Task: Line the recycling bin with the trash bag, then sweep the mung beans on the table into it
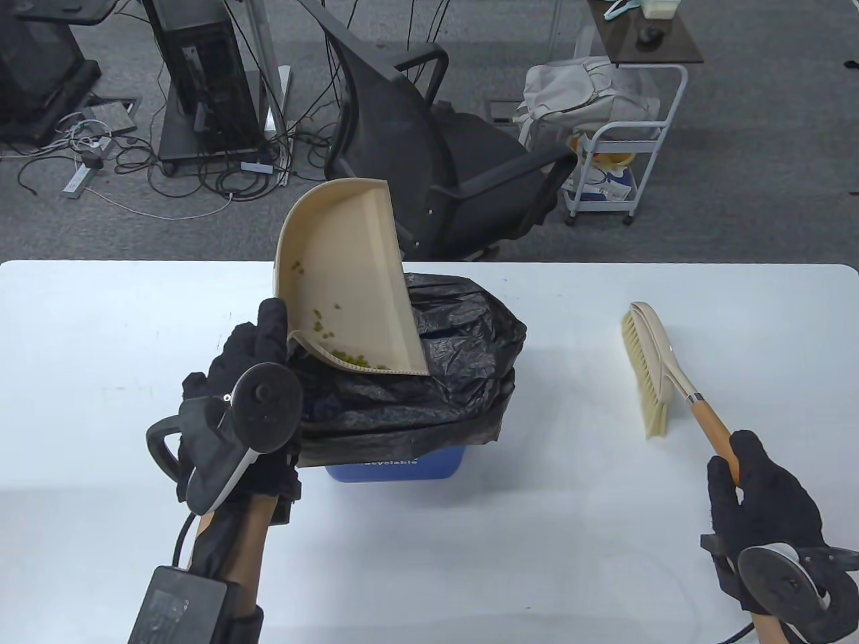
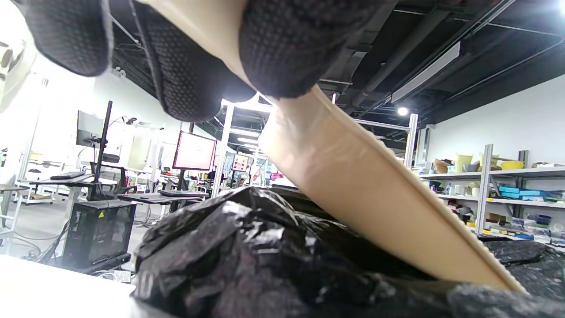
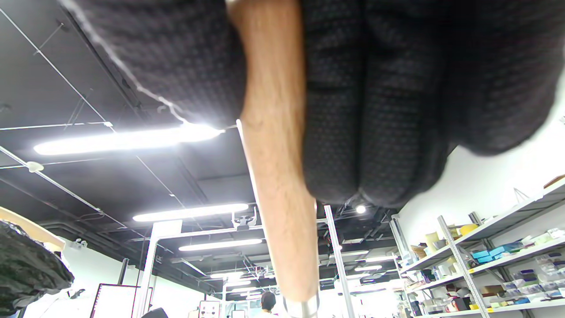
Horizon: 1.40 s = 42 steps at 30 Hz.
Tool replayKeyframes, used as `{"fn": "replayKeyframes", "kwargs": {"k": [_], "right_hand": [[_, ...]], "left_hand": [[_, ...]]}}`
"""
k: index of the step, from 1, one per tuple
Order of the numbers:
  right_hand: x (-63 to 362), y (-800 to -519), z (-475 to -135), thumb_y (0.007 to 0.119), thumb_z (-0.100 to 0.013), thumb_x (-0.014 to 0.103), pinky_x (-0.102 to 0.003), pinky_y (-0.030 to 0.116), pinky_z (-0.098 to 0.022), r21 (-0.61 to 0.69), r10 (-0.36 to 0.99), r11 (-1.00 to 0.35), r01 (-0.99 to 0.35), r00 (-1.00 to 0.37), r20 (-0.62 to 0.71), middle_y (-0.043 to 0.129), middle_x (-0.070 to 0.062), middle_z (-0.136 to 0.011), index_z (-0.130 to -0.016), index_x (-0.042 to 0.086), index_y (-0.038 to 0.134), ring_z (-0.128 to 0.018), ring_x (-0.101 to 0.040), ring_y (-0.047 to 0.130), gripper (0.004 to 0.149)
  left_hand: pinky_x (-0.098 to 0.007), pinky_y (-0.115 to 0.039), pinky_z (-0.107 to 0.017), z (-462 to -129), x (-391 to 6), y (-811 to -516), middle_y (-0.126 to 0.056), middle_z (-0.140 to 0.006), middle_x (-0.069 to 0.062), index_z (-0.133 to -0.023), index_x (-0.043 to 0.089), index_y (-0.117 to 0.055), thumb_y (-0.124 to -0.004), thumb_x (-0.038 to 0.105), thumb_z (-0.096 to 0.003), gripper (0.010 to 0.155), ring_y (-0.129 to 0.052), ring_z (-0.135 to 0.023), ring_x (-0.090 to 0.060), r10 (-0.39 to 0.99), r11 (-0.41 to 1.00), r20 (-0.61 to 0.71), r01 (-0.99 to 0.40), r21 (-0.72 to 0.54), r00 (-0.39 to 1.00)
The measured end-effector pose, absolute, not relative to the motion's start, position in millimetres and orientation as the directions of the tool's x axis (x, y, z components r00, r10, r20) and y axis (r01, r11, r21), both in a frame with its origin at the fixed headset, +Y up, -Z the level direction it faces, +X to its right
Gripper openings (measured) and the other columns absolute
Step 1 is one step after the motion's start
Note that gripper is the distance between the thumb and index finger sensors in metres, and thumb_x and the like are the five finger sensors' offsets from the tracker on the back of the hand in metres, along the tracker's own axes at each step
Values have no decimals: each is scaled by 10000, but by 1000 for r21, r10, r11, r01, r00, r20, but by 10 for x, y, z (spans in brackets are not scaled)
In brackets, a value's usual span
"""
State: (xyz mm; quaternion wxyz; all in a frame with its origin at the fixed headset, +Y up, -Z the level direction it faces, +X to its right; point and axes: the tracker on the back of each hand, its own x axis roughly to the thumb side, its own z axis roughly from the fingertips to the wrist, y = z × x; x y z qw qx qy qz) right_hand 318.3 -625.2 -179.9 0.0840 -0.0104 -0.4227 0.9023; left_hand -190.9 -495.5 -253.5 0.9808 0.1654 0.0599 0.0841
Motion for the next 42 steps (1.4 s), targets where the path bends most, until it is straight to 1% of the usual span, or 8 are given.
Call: {"fn": "replayKeyframes", "kwargs": {"k": [8,15,27,36,42], "right_hand": [[3178,-6256,-1791,871,-444,347,-569,907,-349,-765,159,-628,-143,-986,54,1059,-245,-598,-848,-7,895,-466,-415,1100,538],[3175,-6257,-1786,872,-443,347,-569,907,-349,-765,158,-628,-143,-986,55,1059,-243,-598,-848,-6,897,-468,-415,1099,537],[3171,-6257,-1781,872,-442,348,-568,908,-348,-766,155,-627,-141,-986,55,1059,-244,-600,-849,-2,896,-467,-414,1100,537],[3169,-6250,-1778,873,-442,348,-568,907,-349,-767,152,-627,-138,-987,54,1058,-243,-600,-849,-1,897,-469,-413,1099,536],[3166,-6251,-1776,873,-442,348,-567,907,-351,-768,150,-626,-137,-987,54,1060,-242,-599,-850,0,896,-469,-413,1099,536]], "left_hand": [[-815,-673,-618,-2508,-1791,-4893,-794,-1079,-196,-1140,236,-558,-876,116,-482,741,-926,-887,-462,127,930,-76,-92,356,989],[-818,-662,-627,-2462,-1674,-4816,-791,-1086,-182,-1138,244,-560,-882,117,-479,743,-923,-897,-454,36,915,-72,-4,404,997],[-827,-640,-644,-2310,-1404,-4711,-790,-1093,-151,-1132,259,-561,-885,120,-477,744,-924,-904,-434,-151,824,-46,152,545,987],[-827,-636,-654,-2238,-1240,-4670,-788,-1098,-130,-1129,266,-570,-884,128,-477,736,-927,-911,-417,-275,758,-67,259,599,959],[-827,-634,-656,-2218,-1172,-4691,-786,-1100,-121,-1128,266,-570,-885,129,-476,737,-925,-914,-416,-328,718,-88,309,624,940]]}}
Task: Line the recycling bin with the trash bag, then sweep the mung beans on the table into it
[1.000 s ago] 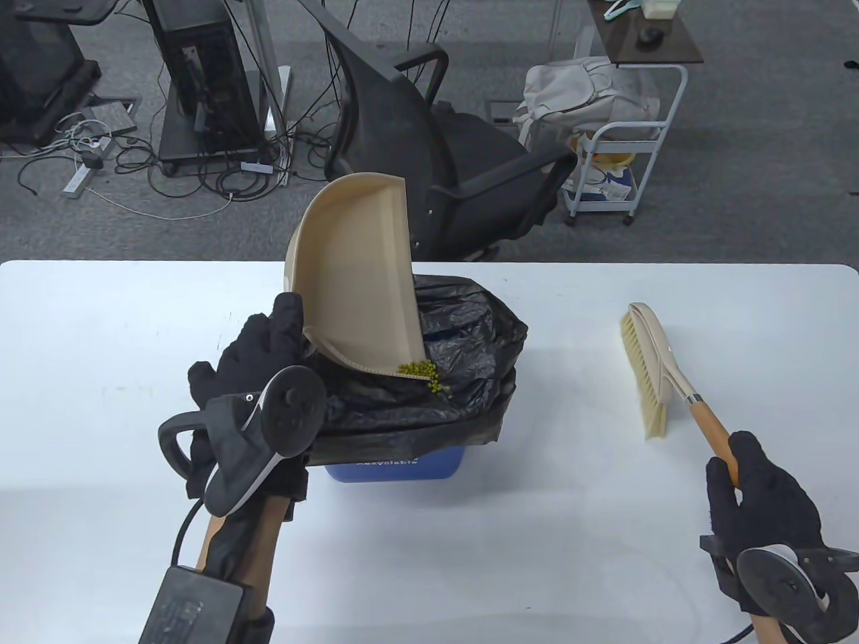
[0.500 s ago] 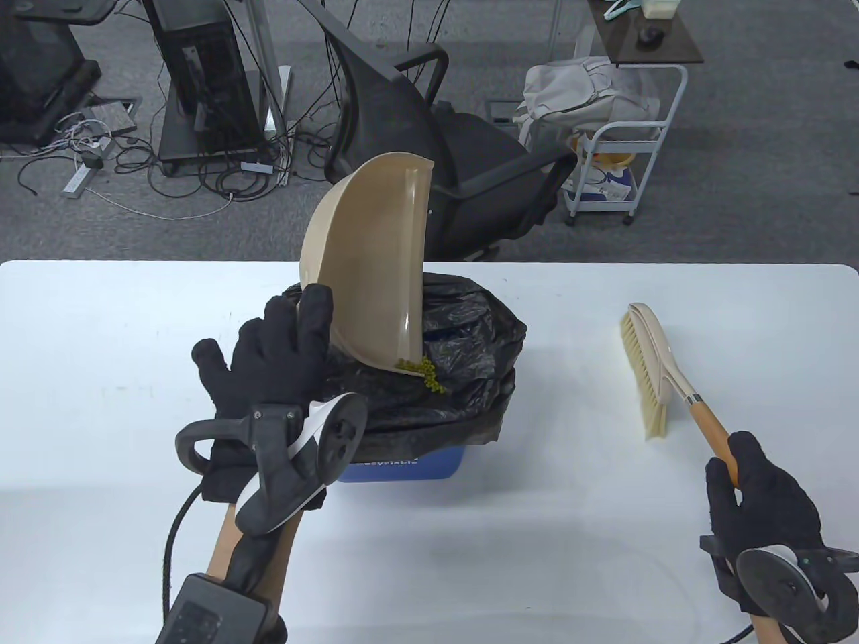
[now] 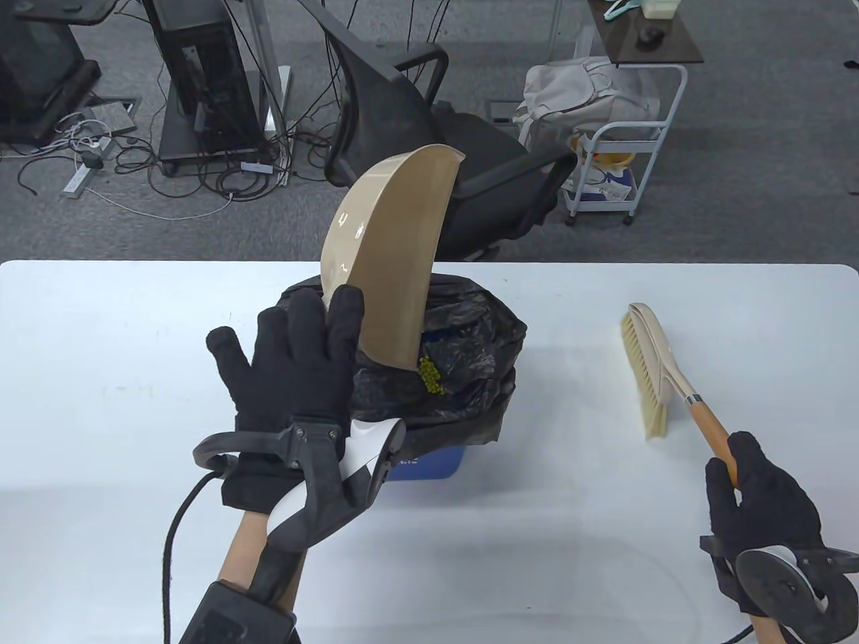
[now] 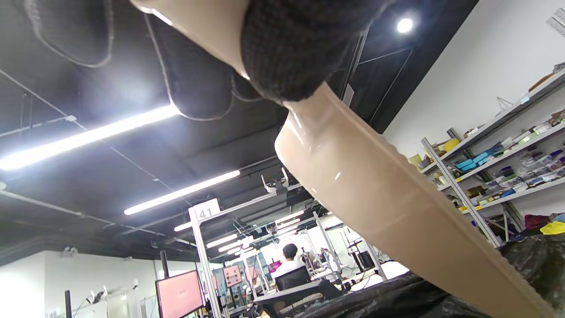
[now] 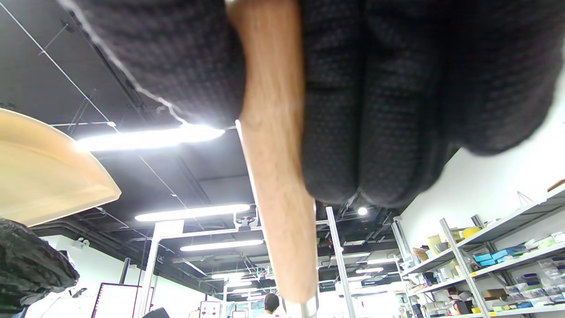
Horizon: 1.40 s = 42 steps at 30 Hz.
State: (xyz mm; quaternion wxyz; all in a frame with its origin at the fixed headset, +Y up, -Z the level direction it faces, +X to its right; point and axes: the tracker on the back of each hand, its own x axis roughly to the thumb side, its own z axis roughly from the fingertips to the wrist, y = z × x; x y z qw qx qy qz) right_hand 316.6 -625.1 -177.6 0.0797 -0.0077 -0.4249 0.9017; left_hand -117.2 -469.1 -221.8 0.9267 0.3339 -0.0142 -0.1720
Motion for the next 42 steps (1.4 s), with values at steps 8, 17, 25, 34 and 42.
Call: {"fn": "replayKeyframes", "kwargs": {"k": [8,17,25,34,42], "right_hand": [[3166,-6253,-1777,873,-442,349,-568,906,-351,-767,151,-626,-137,-987,54,1059,-243,-599,-850,-1,896,-468,-413,1100,537],[3175,-6255,-1778,872,-443,350,-566,908,-350,-768,158,-625,-142,-986,54,1059,-242,-599,-847,-2,898,-467,-412,1100,537],[3181,-6254,-1780,872,-443,350,-567,907,-350,-767,160,-625,-145,-986,56,1060,-240,-598,-848,-2,896,-469,-412,1099,538],[3166,-6261,-1786,871,-443,352,-565,908,-349,-766,149,-628,-140,-987,58,1060,-239,-599,-848,-1,896,-468,-410,1101,537],[3143,-6262,-1785,871,-443,352,-565,909,-349,-765,139,-630,-138,-988,64,1059,-240,-600,-848,-1,896,-466,-411,1101,538]], "left_hand": [[-827,-635,-658,-2208,-1152,-4698,-784,-1102,-117,-1129,262,-574,-883,132,-477,733,-926,-915,-414,-351,704,-102,334,626,931],[-829,-635,-653,-2254,-1417,-4658,-797,-1091,-144,-1128,243,-595,-884,129,-480,719,-926,-912,-427,-122,825,-80,146,546,989],[-836,-642,-631,-2318,-1866,-4736,-811,-1075,-183,-1130,233,-596,-886,119,-480,720,-935,-884,-452,175,886,-96,-114,449,980],[-838,-647,-620,-2321,-2262,-4842,-816,-1061,-205,-1134,219,-588,-886,121,-480,725,-949,-861,-457,326,878,-143,-243,413,934],[-833,-656,-613,-2356,-2508,-4948,-823,-1051,-216,-1136,207,-583,-887,122,-479,729,-954,-847,-464,421,843,-157,-321,431,893]]}}
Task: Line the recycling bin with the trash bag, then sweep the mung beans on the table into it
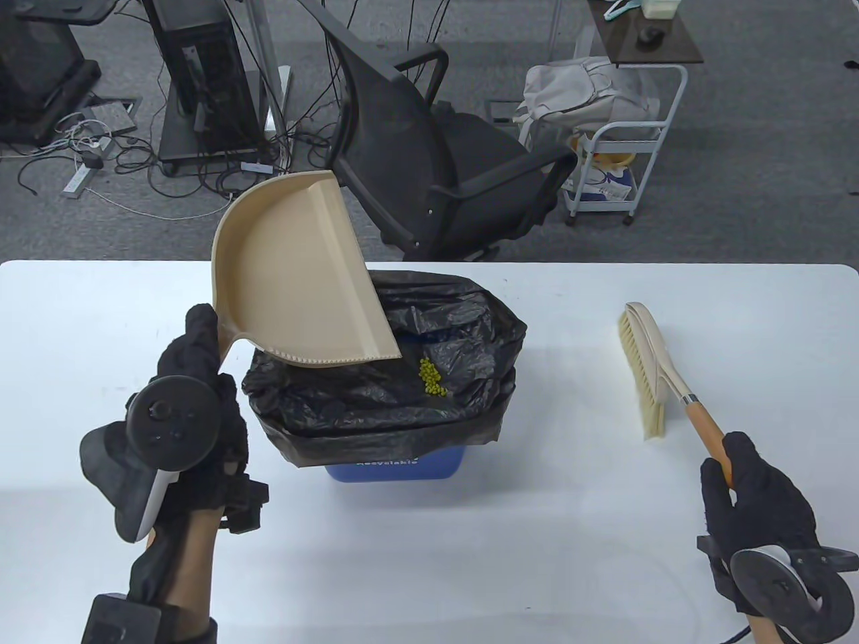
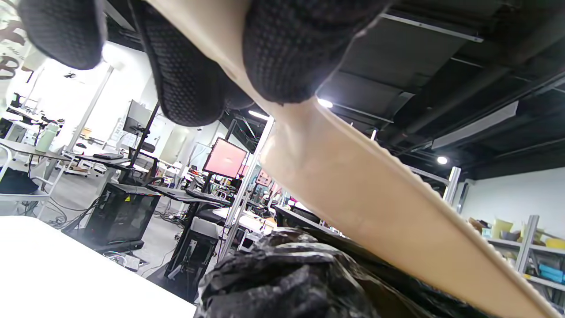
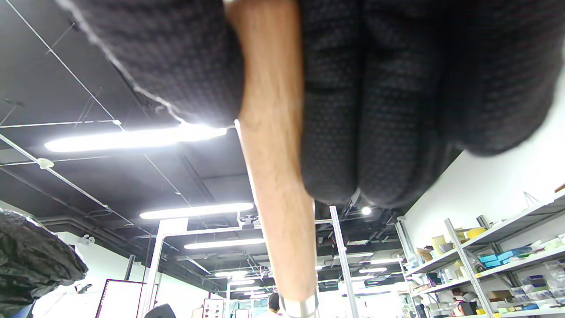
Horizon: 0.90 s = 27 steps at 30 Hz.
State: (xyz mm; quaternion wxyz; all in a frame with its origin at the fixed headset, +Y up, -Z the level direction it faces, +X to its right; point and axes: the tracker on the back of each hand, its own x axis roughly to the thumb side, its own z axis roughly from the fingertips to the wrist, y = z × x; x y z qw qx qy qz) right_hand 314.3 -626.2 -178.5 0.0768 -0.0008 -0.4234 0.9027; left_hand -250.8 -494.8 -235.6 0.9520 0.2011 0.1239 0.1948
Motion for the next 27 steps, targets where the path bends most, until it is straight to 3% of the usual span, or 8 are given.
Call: {"fn": "replayKeyframes", "kwargs": {"k": [6,27], "right_hand": [[3138,-6263,-1780,872,-444,350,-566,908,-349,-763,138,-631,-143,-988,71,1059,-241,-599,-847,-3,897,-467,-412,1100,537],[3148,-6262,-1760,873,-443,349,-567,907,-348,-758,151,-633,-158,-985,80,1059,-244,-599,-848,-4,897,-466,-415,1100,538]], "left_hand": [[-835,-655,-608,-2444,-2658,-5008,-818,-1051,-218,-1135,206,-579,-883,125,-481,726,-951,-846,-467,486,812,-177,-367,455,856],[-833,-655,-606,-2731,-3232,-5269,-817,-1047,-222,-1132,201,-583,-882,127,-479,722,-953,-838,-467,514,808,-287,-343,479,808]]}}
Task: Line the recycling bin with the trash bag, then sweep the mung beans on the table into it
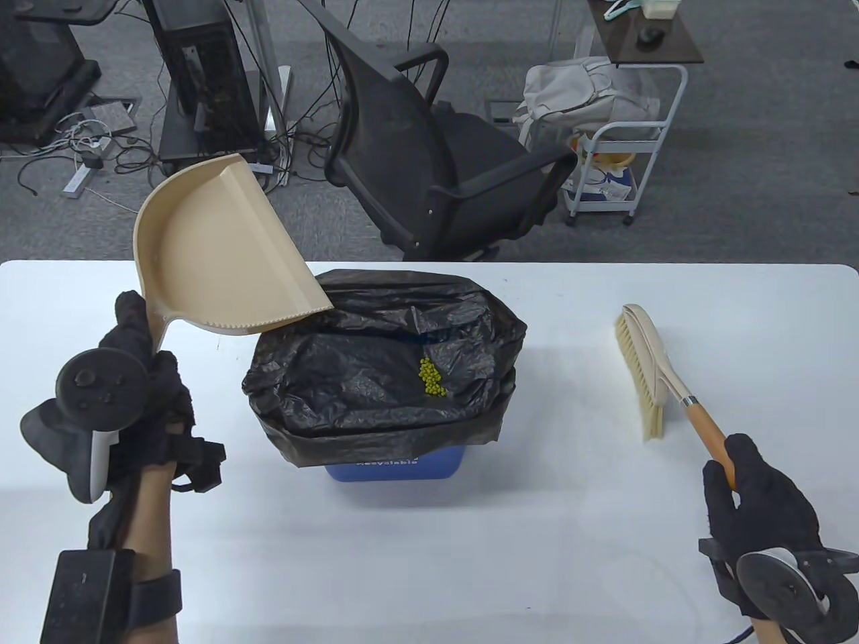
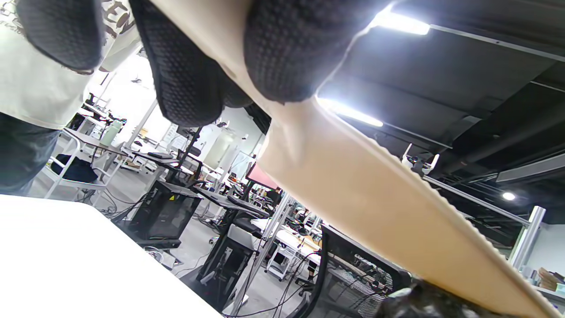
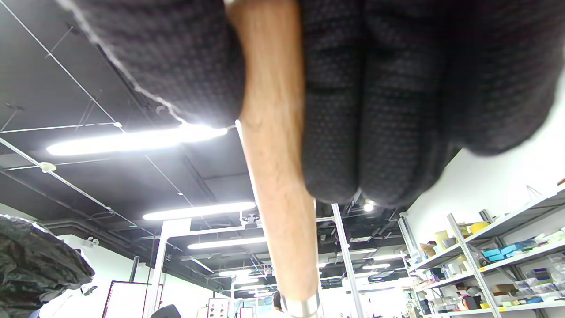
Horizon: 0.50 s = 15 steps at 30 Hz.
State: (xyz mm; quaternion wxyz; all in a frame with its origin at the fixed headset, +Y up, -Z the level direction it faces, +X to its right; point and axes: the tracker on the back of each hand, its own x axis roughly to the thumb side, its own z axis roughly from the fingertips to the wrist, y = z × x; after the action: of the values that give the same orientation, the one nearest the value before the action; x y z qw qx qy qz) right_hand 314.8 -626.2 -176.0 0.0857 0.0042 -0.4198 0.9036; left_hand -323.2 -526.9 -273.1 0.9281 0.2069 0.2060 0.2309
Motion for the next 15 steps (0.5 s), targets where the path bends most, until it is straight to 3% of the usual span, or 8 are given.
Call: {"fn": "replayKeyframes", "kwargs": {"k": [15], "right_hand": [[3131,-6270,-1762,872,-444,349,-567,908,-347,-757,145,-635,-156,-986,82,1060,-243,-598,-849,-4,896,-466,-414,1100,538]], "left_hand": [[-837,-656,-598,-2761,-3532,-5549,-815,-1044,-229,-1131,197,-583,-875,129,-482,715,-957,-829,-471,572,786,-342,-379,489,745]]}}
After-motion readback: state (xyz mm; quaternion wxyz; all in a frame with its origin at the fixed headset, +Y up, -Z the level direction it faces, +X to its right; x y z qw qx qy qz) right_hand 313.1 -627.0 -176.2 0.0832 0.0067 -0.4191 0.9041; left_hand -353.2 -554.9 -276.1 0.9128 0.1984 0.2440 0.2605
